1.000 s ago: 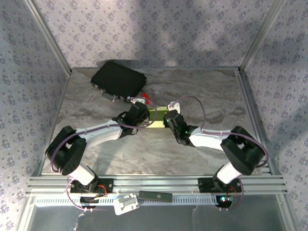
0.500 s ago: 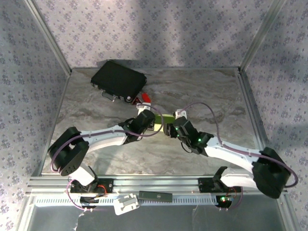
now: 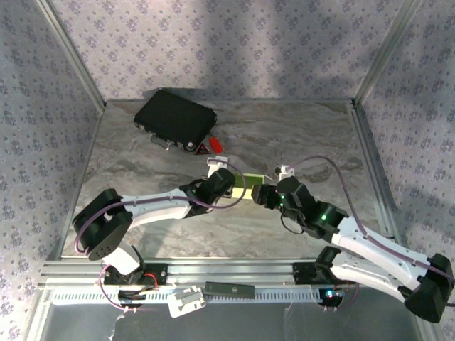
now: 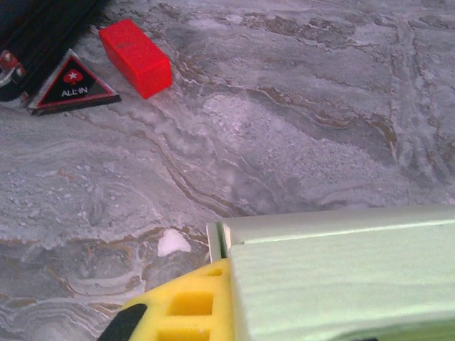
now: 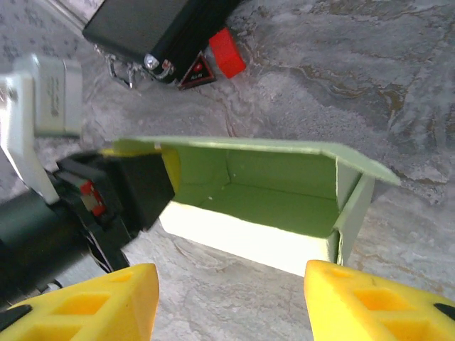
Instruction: Fold the paper box
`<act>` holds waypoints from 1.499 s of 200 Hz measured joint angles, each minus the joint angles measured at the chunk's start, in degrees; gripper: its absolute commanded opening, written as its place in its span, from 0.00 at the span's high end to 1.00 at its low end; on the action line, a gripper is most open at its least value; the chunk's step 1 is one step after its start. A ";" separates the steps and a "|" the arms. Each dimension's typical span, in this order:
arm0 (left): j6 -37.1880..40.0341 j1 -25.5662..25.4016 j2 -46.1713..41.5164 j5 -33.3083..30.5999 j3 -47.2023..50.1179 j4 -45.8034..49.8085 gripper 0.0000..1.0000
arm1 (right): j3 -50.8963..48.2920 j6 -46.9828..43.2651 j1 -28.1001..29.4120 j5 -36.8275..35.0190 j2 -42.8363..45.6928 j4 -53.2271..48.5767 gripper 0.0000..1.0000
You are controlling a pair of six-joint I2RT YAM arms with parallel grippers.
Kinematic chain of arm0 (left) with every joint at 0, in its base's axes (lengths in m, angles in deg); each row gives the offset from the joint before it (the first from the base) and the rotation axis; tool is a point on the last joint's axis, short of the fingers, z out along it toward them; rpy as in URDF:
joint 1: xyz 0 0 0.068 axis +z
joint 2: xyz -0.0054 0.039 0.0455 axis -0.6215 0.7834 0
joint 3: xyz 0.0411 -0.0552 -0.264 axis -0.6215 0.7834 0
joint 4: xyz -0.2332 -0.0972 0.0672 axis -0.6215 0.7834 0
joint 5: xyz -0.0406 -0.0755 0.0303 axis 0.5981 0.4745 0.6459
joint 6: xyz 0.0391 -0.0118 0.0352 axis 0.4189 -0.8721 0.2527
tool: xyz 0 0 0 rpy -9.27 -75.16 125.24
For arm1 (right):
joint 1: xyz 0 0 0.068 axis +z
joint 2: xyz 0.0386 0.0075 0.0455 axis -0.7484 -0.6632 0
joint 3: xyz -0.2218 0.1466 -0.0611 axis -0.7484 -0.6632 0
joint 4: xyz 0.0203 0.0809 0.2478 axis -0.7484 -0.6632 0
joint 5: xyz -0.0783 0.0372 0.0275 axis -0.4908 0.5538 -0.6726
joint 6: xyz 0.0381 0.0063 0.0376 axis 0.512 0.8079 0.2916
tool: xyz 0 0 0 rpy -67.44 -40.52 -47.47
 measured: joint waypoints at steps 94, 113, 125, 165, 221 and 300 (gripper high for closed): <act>-6.38 -3.69 -4.22 3.98 4.98 5.22 0.32 | 2.56 6.69 -5.38 1.01 -5.62 -5.81 0.42; -8.31 -4.83 -7.80 5.18 5.95 6.51 0.27 | 2.58 7.34 -6.60 1.53 -6.64 -6.08 0.42; -9.38 -5.18 -10.05 6.08 7.17 6.97 0.25 | 2.58 7.76 -7.28 1.95 -7.32 -6.14 0.43; -12.39 -5.20 -16.79 9.25 11.28 10.19 0.23 | 2.58 8.79 -9.53 3.67 -9.44 -5.99 0.44; -13.77 -4.46 -27.71 11.47 5.99 21.07 0.33 | 3.15 11.41 -14.56 7.48 -10.27 -6.14 0.48; -7.76 16.83 -14.21 28.81 -13.55 29.14 0.42 | 4.70 19.87 -19.82 15.52 -14.69 -6.19 0.50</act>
